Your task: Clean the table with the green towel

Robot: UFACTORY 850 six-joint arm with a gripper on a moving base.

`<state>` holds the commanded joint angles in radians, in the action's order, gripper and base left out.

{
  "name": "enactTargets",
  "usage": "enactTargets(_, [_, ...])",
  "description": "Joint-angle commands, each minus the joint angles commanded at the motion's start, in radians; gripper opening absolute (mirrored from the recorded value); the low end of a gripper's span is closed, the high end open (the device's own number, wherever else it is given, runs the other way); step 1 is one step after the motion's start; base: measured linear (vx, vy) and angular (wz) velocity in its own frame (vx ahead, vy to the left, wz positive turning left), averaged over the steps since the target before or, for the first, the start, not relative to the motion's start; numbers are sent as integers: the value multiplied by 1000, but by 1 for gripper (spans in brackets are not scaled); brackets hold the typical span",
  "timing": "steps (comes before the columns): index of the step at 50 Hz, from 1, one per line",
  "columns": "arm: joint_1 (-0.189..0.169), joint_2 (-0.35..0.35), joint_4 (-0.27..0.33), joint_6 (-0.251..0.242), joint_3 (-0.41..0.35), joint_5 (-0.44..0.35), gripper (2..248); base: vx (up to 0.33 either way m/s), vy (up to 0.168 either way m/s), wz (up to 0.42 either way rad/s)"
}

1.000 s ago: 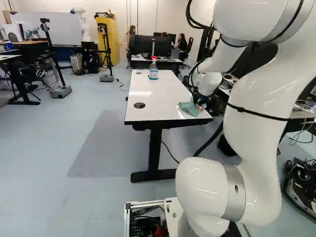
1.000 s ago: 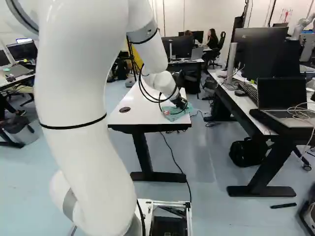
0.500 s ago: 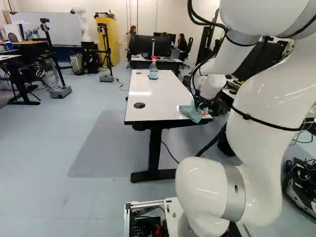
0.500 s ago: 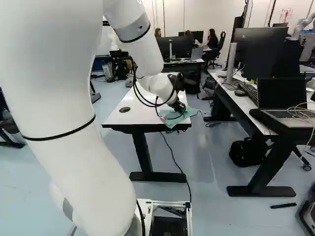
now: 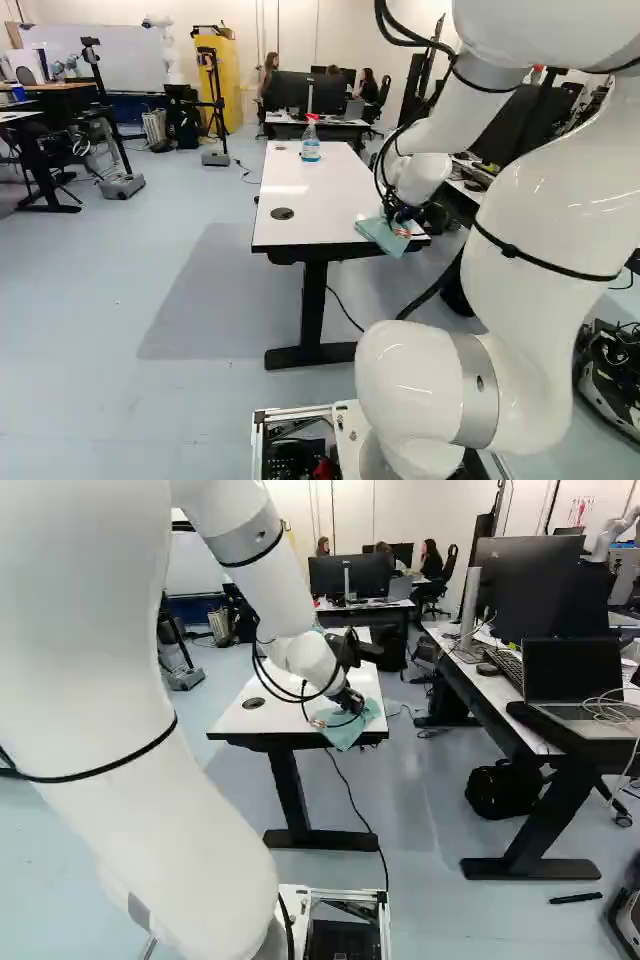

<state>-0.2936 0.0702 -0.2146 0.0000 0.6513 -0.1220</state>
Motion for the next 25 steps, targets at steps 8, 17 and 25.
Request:
enactTargets(8, [30,-4,0,0,-4,0,38,0,0,0])
enactTargets(17, [64,-10,0,0,-2,0,38,0,0,0])
enactTargets(25, [94,-21,0,0,7,0,38,0,0,0])
